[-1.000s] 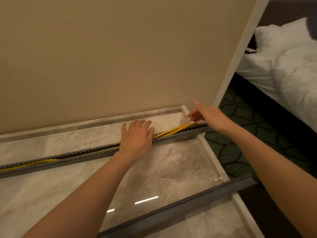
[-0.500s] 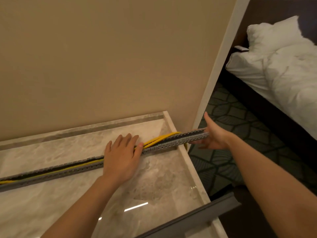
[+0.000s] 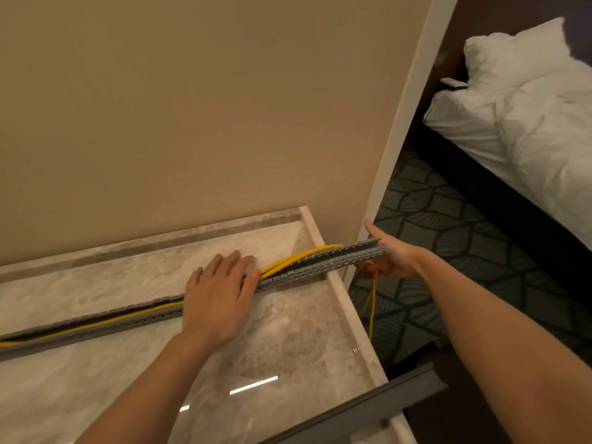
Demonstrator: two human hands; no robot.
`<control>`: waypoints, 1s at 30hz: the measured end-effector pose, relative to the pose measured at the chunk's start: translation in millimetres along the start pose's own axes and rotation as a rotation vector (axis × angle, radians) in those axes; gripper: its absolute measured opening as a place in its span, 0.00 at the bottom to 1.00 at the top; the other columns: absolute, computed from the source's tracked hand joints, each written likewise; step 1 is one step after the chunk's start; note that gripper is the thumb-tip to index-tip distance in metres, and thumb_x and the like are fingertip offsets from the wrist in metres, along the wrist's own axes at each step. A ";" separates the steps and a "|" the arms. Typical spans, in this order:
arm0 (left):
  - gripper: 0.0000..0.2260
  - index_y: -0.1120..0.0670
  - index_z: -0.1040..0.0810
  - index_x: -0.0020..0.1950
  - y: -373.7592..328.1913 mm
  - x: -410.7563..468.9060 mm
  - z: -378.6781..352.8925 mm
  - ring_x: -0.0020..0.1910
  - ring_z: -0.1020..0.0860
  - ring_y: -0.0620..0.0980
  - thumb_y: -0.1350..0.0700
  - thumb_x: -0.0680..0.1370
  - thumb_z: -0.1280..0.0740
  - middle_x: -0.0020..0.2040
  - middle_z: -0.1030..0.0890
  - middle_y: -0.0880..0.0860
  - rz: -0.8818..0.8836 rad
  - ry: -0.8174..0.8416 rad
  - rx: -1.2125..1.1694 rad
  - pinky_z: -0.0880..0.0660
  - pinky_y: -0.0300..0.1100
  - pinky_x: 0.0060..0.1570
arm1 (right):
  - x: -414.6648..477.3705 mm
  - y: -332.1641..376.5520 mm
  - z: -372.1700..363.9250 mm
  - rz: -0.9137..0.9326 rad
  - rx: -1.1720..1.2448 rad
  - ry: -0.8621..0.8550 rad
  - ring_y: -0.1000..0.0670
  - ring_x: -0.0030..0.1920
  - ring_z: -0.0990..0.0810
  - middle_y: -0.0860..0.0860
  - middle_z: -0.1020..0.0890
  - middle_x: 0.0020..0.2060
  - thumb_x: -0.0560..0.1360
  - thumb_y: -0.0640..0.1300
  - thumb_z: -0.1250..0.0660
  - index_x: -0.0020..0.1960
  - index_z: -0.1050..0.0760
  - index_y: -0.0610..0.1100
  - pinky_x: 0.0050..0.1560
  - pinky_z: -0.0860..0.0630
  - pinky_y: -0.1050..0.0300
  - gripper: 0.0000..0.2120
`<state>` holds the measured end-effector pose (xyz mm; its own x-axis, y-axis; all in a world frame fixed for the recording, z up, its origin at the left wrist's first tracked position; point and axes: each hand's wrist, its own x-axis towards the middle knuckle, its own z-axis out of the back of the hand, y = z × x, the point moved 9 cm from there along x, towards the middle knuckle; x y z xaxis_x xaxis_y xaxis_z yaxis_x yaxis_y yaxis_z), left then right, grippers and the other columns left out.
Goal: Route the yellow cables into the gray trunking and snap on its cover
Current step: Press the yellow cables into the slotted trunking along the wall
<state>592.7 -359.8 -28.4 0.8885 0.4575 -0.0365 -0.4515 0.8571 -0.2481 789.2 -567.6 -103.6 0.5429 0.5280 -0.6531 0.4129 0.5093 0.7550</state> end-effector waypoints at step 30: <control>0.21 0.40 0.36 0.71 1.1 1.5 -0.6 0.75 0.47 0.47 0.40 0.80 0.53 0.76 0.42 0.44 0.016 0.043 -0.070 0.50 0.49 0.73 | -58.0 37.0 17.7 0.440 -0.221 -0.664 0.56 0.43 0.26 0.50 0.23 0.42 0.81 0.51 0.52 0.50 0.21 0.43 0.43 0.31 0.62 0.22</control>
<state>593.5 -358.3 -29.3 0.8843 0.4596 -0.0818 -0.4606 0.8302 -0.3140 785.8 -591.4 -36.8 0.9690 0.2345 -0.0777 -0.0541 0.5081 0.8596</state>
